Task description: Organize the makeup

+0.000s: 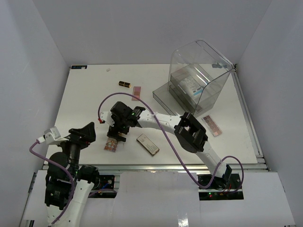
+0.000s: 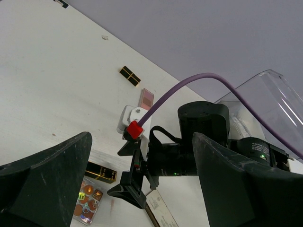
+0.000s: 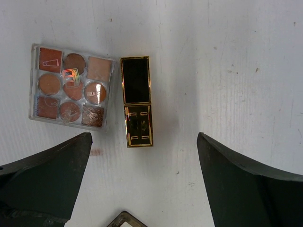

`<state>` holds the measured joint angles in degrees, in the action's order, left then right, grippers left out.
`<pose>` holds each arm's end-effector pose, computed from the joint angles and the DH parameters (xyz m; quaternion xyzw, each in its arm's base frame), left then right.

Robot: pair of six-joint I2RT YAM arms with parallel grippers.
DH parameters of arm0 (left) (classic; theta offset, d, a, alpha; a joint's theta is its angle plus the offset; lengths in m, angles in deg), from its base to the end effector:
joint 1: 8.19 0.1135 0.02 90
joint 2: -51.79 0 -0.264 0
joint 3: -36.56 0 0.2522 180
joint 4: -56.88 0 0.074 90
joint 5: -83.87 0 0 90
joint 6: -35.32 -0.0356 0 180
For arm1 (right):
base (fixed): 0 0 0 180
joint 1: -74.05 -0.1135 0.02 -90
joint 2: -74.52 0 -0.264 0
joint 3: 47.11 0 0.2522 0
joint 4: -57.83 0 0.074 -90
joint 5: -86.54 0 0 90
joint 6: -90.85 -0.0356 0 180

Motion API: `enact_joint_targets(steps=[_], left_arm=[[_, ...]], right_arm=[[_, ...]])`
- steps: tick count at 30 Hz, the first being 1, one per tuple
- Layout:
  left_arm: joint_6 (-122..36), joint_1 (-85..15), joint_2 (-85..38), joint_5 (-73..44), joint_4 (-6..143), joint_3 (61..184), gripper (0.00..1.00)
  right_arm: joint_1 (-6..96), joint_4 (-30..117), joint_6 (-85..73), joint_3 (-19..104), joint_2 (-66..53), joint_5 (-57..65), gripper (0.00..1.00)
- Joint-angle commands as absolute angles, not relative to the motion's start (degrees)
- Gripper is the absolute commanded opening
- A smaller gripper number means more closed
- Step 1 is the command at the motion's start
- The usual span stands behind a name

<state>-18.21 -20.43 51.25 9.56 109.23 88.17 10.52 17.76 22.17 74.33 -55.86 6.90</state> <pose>0.0243 0.0046 0.3098 -0.2420 0.6725 -0.1967 0.6712 0.2223 0.4609 0.1931 -0.6527 0.6673 0.2045 0.2949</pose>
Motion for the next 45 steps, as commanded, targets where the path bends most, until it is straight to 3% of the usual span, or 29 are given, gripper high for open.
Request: enact_joint_targets(steps=[1,29,32,35,40,45], left_arm=[[-18.2,-20.7,51.4,9.9,109.3,87.7,0.98],[-18.4,-20.7,52.9,9.1,108.9,87.2,0.98],[-18.5,-20.7,52.9,9.1,108.9,87.2,0.98],[-18.5,-20.7,52.9,9.1,108.9,87.2,0.98],[-18.6,-20.7,52.9,9.1,108.8,87.2,0.98],[-18.5,-20.7,52.9,9.1,108.8,87.2,0.98]], right_arm=[[10.6,19.5,24.2,76.3,-57.7,6.2,1.0],[11.4,20.2,29.3,77.9,-61.4,6.4,0.63],[11.5,20.2,29.4,78.6,-61.8,7.5,0.53],[11.6,20.2,29.4,78.9,-61.4,8.5,0.34],[11.9,20.2,30.6,76.7,-58.3,11.3,0.15],[13.5,20.5,31.5,72.2,-51.5,13.7,0.1]])
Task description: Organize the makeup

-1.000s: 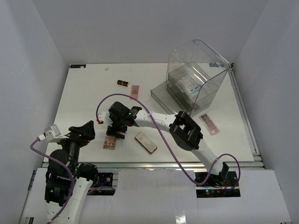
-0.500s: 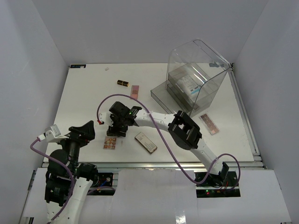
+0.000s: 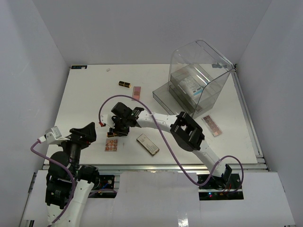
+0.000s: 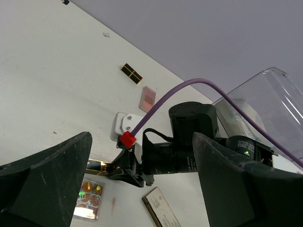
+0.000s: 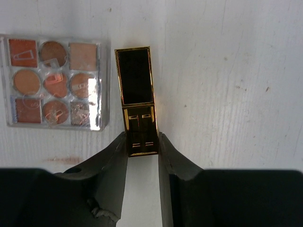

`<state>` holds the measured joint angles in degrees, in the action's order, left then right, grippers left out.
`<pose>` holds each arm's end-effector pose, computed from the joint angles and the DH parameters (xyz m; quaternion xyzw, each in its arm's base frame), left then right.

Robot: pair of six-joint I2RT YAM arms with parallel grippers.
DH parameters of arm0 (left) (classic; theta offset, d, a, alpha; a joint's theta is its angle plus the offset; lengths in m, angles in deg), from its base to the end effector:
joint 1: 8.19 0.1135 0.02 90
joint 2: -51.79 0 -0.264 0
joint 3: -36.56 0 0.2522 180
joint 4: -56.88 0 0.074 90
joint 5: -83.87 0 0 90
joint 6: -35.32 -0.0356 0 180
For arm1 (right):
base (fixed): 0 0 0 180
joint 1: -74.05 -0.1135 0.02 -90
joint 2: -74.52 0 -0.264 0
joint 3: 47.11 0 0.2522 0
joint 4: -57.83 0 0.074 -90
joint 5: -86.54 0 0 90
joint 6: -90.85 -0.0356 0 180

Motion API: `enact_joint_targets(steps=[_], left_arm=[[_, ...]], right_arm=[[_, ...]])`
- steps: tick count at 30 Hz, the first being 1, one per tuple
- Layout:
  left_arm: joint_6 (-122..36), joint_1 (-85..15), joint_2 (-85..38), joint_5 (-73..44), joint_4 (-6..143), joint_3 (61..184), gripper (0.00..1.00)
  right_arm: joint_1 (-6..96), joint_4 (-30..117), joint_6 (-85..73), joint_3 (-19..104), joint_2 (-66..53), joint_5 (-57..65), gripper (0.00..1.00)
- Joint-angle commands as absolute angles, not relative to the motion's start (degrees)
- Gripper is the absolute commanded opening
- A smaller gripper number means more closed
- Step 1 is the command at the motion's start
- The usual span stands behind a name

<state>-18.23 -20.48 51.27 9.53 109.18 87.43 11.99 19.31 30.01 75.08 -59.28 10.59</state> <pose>0.0266 0.0040 0.3064 -0.2417 0.6767 -0.1949 0.6676 0.2357 0.4629 0.1700 -0.6959 0.6229 0.2061 0.2920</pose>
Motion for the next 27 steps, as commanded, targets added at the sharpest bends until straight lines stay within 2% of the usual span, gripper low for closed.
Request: enact_joint_targets(steps=[1,9,16,22,27], left_arm=[[-18.5,-20.7,52.9,9.1,108.8,87.2,0.98],[-19.0,-20.7,52.1,7.5,108.2,87.2,0.98],[-20.3,-20.7,46.3,0.9,106.0,86.7,0.98],[-20.5,-20.7,35.3,-8.2,103.3,85.9,0.98],[-18.1,-20.7,26.9,-16.8,99.1,84.2,0.98]], right_arm=[[13.8,20.5,31.7,70.8,-50.2,13.8,0.1],[18.5,20.6,33.6,58.9,-31.2,12.6,0.08],[30.4,20.3,32.7,47.7,-14.6,8.5,0.08],[39.4,23.5,28.9,38.7,-8.7,2.4,0.08],[41.9,29.2,26.3,33.6,-9.4,-4.2,0.08]])
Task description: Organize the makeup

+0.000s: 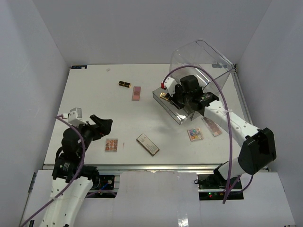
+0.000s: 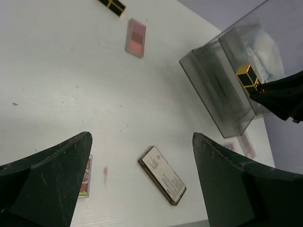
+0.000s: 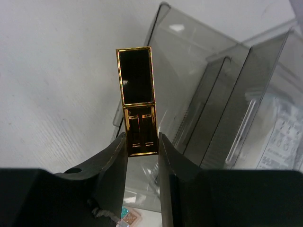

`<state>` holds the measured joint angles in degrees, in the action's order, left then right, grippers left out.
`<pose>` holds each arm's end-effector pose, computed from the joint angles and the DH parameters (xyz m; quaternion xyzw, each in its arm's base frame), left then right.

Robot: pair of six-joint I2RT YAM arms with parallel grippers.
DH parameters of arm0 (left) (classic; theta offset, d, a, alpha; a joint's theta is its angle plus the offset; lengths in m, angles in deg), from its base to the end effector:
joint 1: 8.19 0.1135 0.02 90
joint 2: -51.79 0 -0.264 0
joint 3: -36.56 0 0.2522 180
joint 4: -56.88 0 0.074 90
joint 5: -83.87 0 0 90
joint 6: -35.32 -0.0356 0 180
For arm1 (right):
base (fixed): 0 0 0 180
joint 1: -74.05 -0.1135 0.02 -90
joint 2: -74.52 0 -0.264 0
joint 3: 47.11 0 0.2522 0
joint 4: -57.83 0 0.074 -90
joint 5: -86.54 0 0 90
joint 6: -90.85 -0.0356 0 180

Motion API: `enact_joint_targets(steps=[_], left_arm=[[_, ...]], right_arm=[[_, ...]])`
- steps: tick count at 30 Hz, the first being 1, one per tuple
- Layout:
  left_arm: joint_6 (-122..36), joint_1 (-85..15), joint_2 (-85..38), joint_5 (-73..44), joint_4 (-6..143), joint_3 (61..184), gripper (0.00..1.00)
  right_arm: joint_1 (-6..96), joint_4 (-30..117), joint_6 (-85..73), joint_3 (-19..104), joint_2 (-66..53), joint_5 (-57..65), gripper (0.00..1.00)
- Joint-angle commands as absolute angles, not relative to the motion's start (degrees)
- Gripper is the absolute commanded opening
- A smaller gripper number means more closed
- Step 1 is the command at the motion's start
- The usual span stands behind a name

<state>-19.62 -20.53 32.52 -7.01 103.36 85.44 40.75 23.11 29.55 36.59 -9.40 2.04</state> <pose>0.0926 -0.0208 0.2934 -0.1537 0.7883 -0.2451 0.5430 0.2772 0.1862 0.3124 -0.4752 0.7478 0.0610 0.4596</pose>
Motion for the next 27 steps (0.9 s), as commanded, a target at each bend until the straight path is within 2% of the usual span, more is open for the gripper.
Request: enact_joint_targets(steps=[1,8,14,17,20,27], left_arm=[[-17.6,-20.7,25.1,-17.5,98.2,84.0,0.98],[-16.3,-20.7,16.3,-20.8,92.9,84.1,0.98],[-14.7,-20.7,8.4,-21.3,87.6,84.6,0.98],[-14.0,-20.7,2.3,-21.4,84.7,86.4,0.98],[-13.3,-20.7,-5.0,-21.0,82.9,90.0,0.98],[-7.9,-20.4,-26.9,-14.0,86.8,106.1,0.97]], right_arm=[[42.4,30.0,25.5,33.3,-10.3,-6.0,0.08],[44.0,31.7,22.9,34.6,-16.7,-12.1,0.1],[44.3,31.6,22.5,34.6,-16.6,-10.0,0.6],[44.3,30.7,22.6,34.2,-13.8,-7.1,0.69],[44.5,28.1,23.7,34.3,-9.4,0.2,0.78],[48.8,15.5,38.7,31.2,4.0,39.3,0.83]])
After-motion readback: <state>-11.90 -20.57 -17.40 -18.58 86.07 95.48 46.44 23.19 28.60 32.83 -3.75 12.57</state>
